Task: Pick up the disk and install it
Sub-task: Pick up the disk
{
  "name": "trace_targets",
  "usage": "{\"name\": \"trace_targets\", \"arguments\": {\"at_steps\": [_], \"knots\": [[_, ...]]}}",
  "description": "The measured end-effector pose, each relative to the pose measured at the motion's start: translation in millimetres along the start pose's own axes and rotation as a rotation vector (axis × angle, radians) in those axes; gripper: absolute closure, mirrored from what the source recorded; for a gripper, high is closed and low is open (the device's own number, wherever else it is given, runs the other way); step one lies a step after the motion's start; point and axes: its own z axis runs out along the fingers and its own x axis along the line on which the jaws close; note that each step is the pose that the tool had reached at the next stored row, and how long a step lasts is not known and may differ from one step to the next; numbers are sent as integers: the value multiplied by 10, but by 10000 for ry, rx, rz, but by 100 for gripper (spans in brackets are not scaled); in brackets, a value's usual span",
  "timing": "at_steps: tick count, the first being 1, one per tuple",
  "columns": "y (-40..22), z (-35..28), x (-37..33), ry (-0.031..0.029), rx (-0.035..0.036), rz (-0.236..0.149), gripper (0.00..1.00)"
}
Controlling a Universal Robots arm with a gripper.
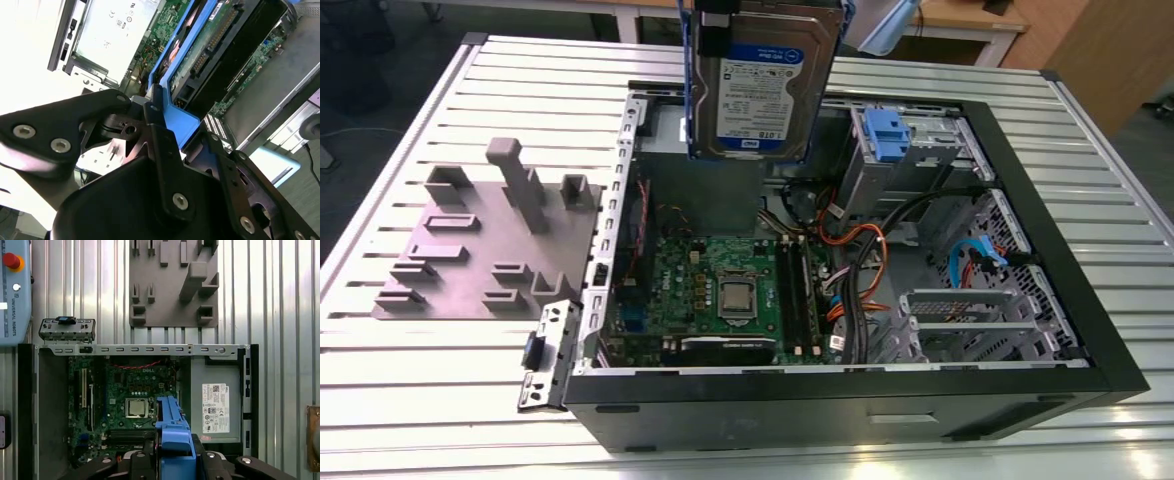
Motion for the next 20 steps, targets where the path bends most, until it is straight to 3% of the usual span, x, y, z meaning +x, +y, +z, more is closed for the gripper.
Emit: {"name": "trace_targets", "arguments": {"at_steps": [6, 8, 18, 20], "knots": [[0, 0, 0, 6, 0, 0, 63], [0, 0, 0, 57, 1, 0, 63], [0, 0, 0, 72, 2, 1, 63], [0, 0, 0, 103, 2, 1, 63]]}}
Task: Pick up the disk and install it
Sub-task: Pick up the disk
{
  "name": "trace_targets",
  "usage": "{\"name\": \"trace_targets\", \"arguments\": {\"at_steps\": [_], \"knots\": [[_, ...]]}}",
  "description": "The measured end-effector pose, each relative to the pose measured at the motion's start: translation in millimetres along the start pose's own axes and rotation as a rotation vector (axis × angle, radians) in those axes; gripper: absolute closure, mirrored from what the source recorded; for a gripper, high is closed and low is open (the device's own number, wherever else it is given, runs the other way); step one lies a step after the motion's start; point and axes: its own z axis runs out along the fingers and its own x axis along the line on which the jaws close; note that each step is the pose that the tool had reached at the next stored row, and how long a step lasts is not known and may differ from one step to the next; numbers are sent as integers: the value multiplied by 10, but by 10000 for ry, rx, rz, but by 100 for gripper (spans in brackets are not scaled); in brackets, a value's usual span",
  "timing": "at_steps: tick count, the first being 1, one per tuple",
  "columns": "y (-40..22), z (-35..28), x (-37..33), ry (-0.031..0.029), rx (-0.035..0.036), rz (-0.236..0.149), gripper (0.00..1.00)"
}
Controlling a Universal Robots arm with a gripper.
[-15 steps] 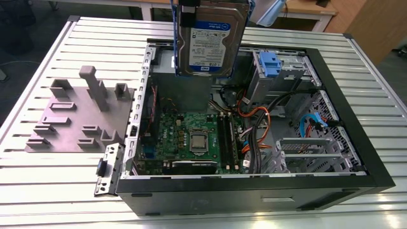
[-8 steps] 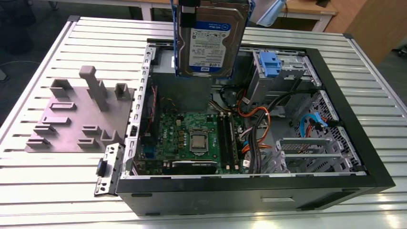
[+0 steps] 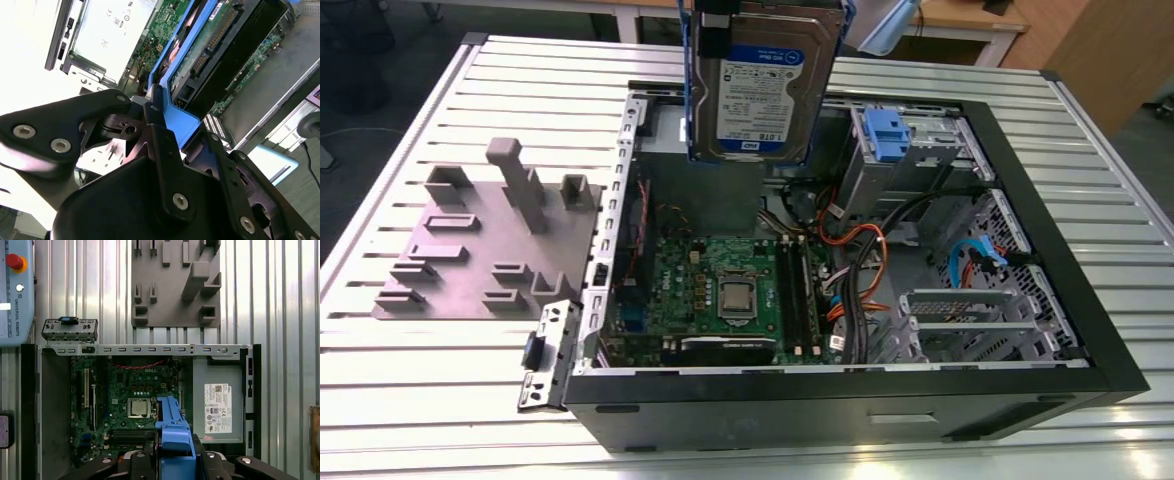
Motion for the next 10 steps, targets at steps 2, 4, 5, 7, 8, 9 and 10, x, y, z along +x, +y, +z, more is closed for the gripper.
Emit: {"name": "trace_targets", "arguments": {"at_steps": [2, 4, 5, 7, 8, 9, 10], "knots": [[0, 0, 0, 1, 0, 1, 63], [0, 0, 0, 2, 0, 0, 63], [0, 0, 0, 2, 0, 1, 63], [0, 0, 0, 2, 0, 0, 63], [0, 0, 0, 3, 0, 1, 63], [0, 0, 0, 3, 0, 0, 63], [0, 0, 0, 3, 0, 0, 63]]}}
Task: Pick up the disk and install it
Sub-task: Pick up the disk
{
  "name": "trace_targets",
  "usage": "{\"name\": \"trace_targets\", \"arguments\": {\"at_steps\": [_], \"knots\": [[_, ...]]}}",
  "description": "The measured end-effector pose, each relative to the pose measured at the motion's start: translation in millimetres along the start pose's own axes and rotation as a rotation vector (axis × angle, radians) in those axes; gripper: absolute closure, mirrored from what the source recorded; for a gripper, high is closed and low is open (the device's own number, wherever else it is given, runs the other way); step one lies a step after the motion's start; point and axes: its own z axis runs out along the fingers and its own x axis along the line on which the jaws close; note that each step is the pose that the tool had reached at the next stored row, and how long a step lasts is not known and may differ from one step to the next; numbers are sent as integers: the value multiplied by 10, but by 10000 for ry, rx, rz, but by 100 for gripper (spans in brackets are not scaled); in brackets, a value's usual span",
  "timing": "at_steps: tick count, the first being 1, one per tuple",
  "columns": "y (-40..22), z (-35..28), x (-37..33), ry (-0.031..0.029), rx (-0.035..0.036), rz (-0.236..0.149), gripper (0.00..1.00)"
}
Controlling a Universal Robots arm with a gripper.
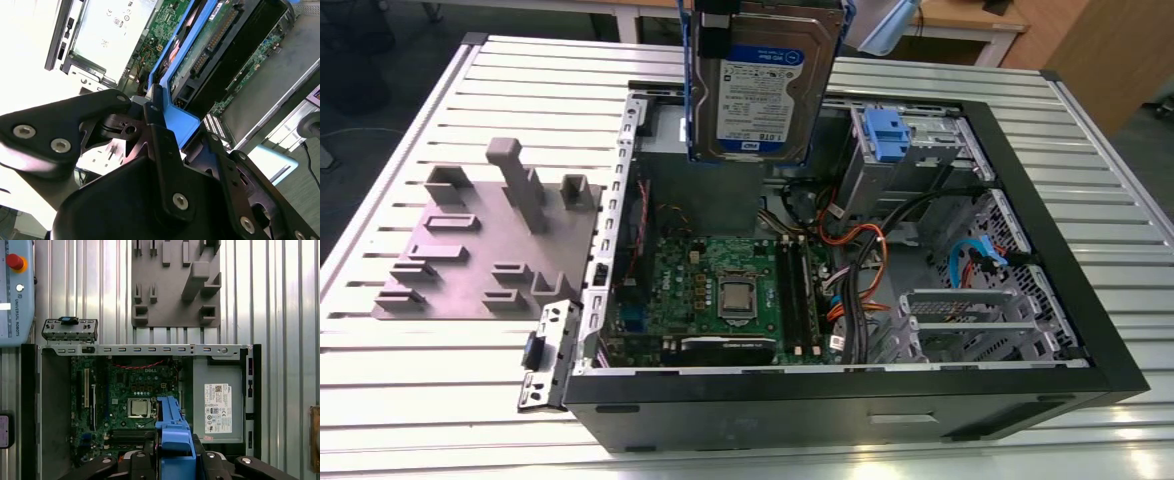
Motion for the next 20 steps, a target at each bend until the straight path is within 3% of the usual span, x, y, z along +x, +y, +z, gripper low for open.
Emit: {"name": "trace_targets", "arguments": {"at_steps": [8, 13, 15, 20], "knots": [[-2, -1, 50, 2, -1, -2, 63], [-4, 1, 195, -2, 1, 0, 63], [-10, 5, 222, 1, 0, 0, 63], [-156, 16, 224, 0, 0, 0, 63]]}}
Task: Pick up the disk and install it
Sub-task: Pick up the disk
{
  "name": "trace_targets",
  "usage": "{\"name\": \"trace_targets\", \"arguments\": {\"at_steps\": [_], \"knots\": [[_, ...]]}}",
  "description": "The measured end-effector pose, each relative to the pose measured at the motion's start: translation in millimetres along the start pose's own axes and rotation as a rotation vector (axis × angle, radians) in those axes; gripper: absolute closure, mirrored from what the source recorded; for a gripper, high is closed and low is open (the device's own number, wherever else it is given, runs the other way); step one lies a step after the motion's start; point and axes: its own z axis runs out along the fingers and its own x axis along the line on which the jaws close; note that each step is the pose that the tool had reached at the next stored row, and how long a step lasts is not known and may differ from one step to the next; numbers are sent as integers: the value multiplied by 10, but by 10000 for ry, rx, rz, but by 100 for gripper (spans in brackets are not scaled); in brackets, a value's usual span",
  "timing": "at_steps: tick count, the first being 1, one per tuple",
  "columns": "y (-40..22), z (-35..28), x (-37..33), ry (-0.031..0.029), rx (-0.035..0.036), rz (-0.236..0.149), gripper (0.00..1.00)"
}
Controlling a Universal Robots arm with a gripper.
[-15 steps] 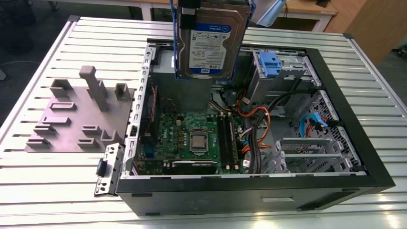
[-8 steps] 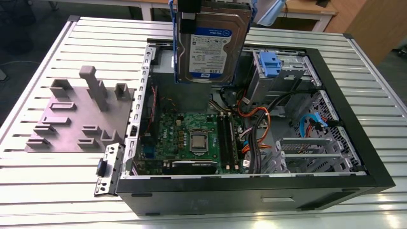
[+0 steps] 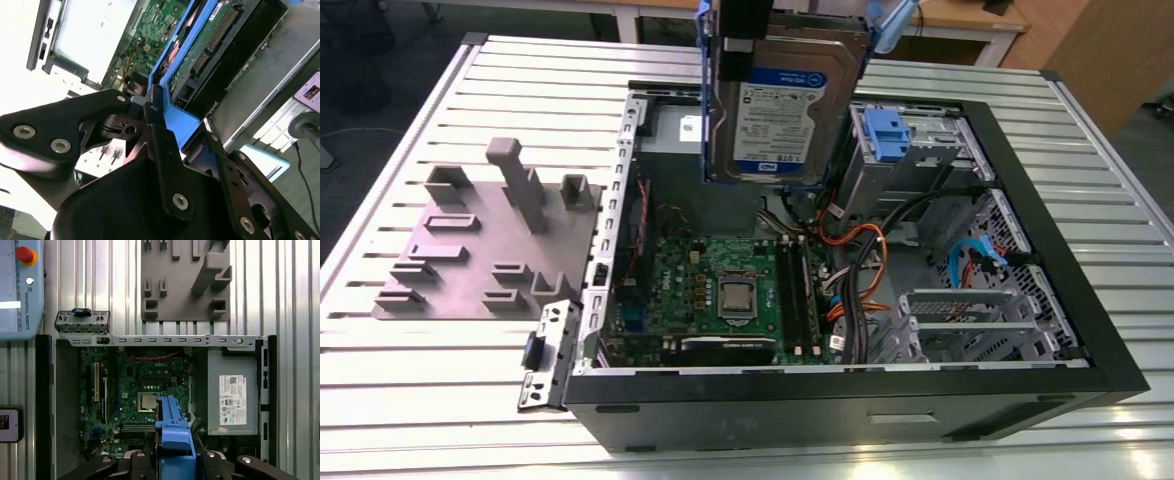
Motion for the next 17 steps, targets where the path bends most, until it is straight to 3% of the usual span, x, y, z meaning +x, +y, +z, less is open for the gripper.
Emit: {"name": "trace_targets", "arguments": {"at_steps": [3, 11, 17], "knots": [[-16, 2, 34, 0, -1, 0, 63], [-23, 2, 310, 1, 0, 0, 63], [-23, 3, 315, -1, 0, 0, 63]]}}
